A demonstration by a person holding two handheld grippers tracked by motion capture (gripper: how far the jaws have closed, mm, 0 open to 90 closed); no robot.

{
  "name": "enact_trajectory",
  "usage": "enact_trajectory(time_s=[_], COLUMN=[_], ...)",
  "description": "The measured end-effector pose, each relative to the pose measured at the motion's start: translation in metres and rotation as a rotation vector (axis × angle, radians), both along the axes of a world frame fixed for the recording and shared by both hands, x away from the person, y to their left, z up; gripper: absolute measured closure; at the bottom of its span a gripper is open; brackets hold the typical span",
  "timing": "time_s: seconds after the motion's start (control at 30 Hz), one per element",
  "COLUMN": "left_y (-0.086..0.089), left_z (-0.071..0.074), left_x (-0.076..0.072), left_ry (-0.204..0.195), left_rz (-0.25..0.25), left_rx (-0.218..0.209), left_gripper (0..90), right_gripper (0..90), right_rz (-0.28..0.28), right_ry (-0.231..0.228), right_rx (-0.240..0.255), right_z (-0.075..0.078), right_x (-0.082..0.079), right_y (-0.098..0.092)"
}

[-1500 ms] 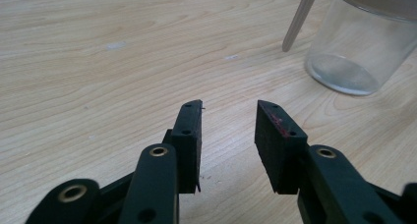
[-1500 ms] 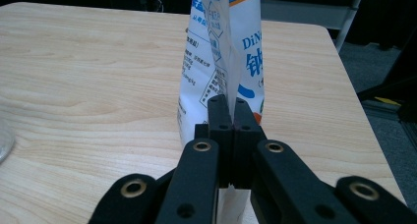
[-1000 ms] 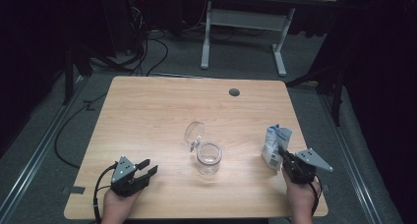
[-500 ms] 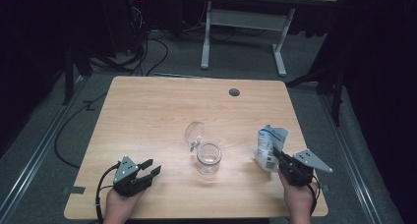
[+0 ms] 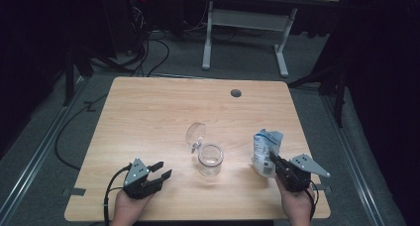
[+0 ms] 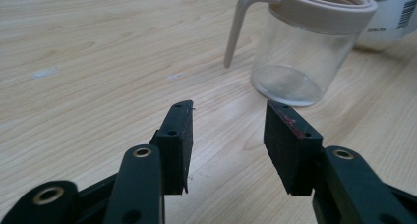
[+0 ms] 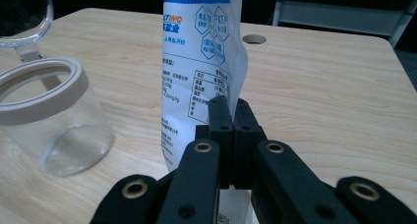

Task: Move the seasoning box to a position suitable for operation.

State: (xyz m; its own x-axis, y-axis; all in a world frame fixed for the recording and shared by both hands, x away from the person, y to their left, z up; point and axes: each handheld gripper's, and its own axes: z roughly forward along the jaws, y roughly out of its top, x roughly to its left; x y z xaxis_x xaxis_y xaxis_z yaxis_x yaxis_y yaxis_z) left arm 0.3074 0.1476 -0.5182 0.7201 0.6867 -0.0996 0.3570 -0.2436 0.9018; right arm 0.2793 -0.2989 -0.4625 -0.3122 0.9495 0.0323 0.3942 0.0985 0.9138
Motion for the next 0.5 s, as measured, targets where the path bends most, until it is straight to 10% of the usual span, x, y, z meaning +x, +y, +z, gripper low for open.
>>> enact_trajectory(time_s=[0.5], left_y=[-0.053], left_z=[0.008], left_x=[-0.008], left_ry=[-0.040], left_rz=[-0.131], left_rx=[0.022], left_gripper=[52.9], right_gripper=[90.0], right_rz=[0.091], right_ry=[0.004], right_rx=[0.006], right_z=[0.001], right_x=[-0.003], right_y=[0.021])
